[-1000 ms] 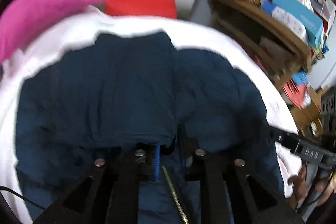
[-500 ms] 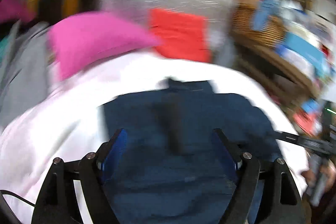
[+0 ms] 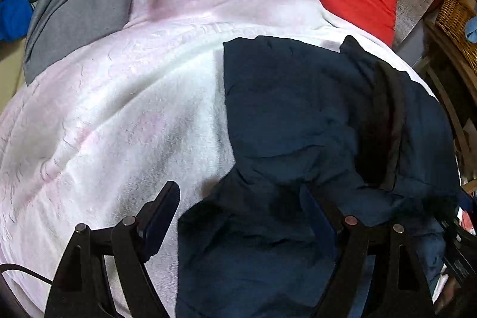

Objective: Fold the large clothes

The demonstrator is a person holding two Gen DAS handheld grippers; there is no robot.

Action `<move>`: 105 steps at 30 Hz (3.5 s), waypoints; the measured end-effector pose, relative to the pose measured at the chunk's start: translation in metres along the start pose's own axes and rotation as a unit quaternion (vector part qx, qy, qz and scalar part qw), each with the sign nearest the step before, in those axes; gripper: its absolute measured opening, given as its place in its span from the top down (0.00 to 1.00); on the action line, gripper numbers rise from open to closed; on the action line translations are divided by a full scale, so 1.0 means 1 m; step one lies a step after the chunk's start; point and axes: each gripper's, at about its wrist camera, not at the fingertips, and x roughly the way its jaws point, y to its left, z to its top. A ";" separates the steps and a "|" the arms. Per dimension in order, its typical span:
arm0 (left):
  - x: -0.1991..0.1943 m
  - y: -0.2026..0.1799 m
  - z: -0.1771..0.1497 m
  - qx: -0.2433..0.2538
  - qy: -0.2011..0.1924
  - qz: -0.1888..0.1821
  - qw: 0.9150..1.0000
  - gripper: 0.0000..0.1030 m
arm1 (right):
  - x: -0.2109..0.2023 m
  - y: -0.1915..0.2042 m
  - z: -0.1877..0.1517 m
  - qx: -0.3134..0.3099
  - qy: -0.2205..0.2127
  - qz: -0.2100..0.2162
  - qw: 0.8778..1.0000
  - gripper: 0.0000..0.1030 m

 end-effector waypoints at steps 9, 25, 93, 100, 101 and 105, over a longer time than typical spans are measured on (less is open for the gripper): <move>0.012 -0.015 0.004 0.010 0.002 0.015 1.000 0.20 | 0.023 -0.120 -0.038 0.385 -0.007 0.144 0.911 0.30; -0.012 -0.038 0.002 0.049 -0.063 0.020 0.997 0.20 | 0.001 -0.195 -0.069 0.444 -0.018 0.177 0.878 0.30; 0.016 -0.103 -0.003 0.160 -0.074 0.090 0.980 0.19 | 0.030 -0.169 -0.067 0.403 0.015 0.129 0.906 0.42; 0.014 -0.105 -0.006 0.160 -0.073 0.086 0.981 0.19 | 0.030 -0.180 -0.073 0.425 -0.012 0.103 0.899 0.81; 0.014 -0.105 -0.006 0.160 -0.074 0.086 0.981 0.19 | 0.028 -0.178 -0.072 0.416 -0.016 0.093 0.905 0.82; 0.009 -0.103 -0.005 0.155 -0.076 0.084 0.981 0.19 | 0.006 -0.163 -0.063 0.349 -0.044 0.040 0.935 0.87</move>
